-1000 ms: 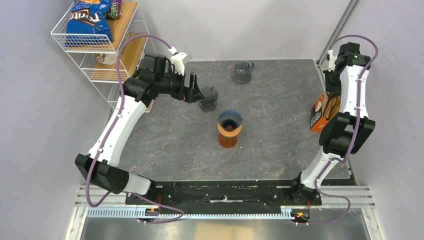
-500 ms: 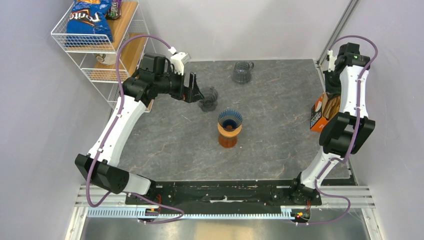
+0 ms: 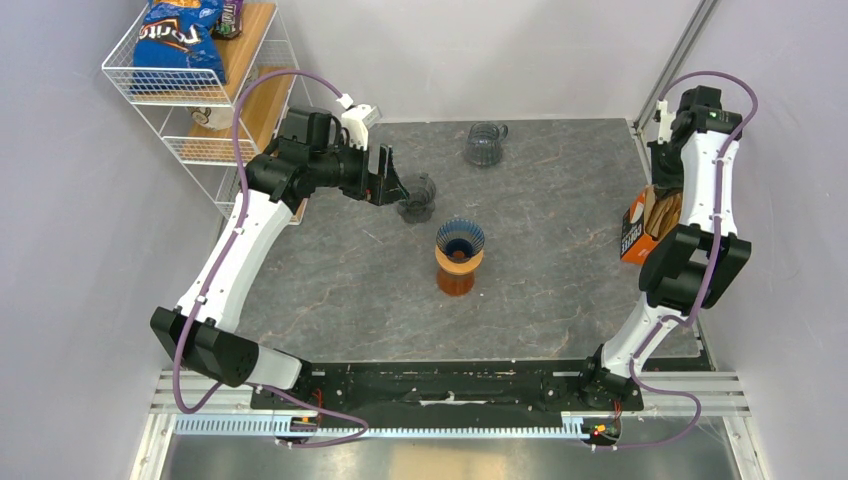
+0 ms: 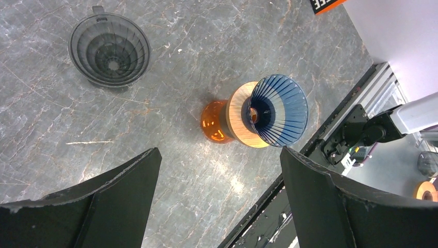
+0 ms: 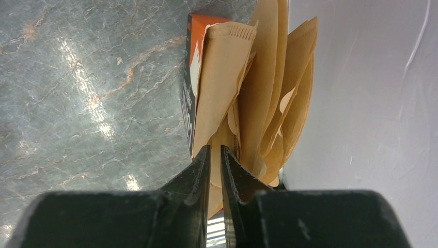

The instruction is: Place the coffee filter in the dripper

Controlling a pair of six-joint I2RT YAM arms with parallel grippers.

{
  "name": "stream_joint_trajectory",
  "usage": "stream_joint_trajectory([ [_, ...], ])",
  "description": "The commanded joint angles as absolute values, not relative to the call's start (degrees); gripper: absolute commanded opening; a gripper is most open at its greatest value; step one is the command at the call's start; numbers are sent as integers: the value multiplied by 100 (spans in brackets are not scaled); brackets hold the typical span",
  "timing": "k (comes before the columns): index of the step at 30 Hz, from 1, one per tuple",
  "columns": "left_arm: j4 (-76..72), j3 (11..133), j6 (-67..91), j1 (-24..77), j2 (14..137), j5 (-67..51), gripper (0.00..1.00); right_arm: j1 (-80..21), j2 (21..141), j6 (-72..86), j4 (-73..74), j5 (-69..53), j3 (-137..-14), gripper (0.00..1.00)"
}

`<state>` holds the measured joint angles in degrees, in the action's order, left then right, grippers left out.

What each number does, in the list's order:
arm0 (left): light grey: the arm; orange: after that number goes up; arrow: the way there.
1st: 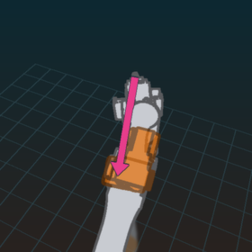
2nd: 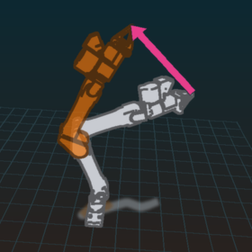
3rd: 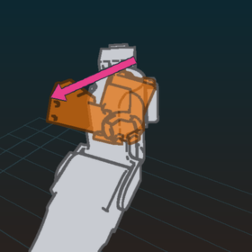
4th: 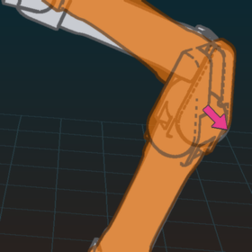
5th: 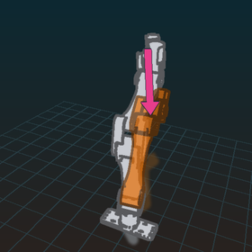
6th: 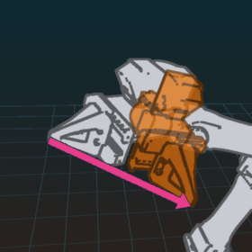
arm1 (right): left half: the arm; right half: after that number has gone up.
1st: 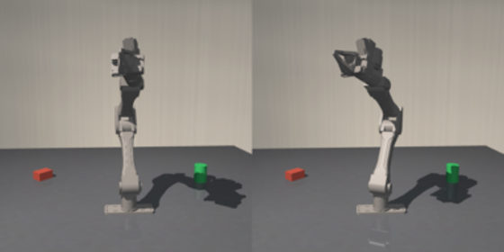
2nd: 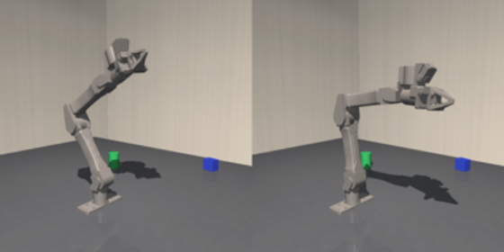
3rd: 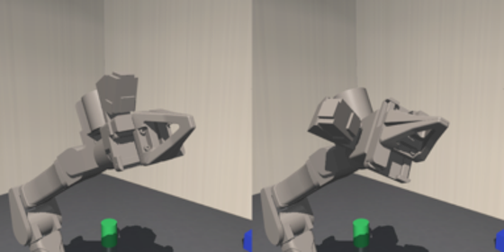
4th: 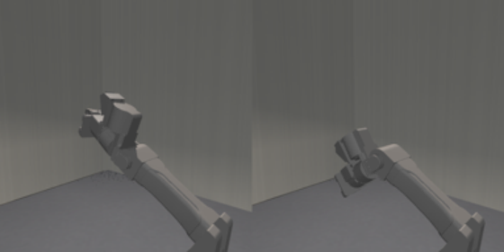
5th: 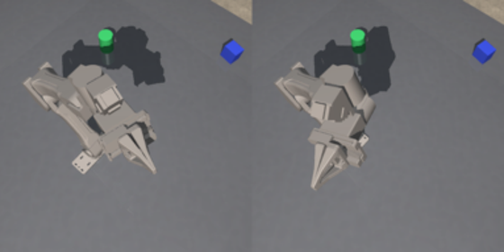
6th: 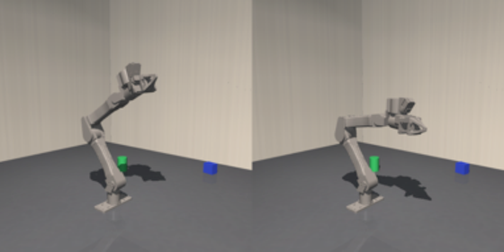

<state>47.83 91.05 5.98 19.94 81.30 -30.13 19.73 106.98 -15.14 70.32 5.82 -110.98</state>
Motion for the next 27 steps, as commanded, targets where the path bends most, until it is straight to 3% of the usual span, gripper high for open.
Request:
stream_joint_trajectory([
  [1, 4602, 9154, 729, 1951, 8097, -3111, 93, 1998, 10685, -1455, 6997, 341, -11322, 20],
  [27, 4601, 9167, 721, 1932, 8113, -3173, 93, 2114, 10606, -1463, 7157, 355, -11540, 24],
])
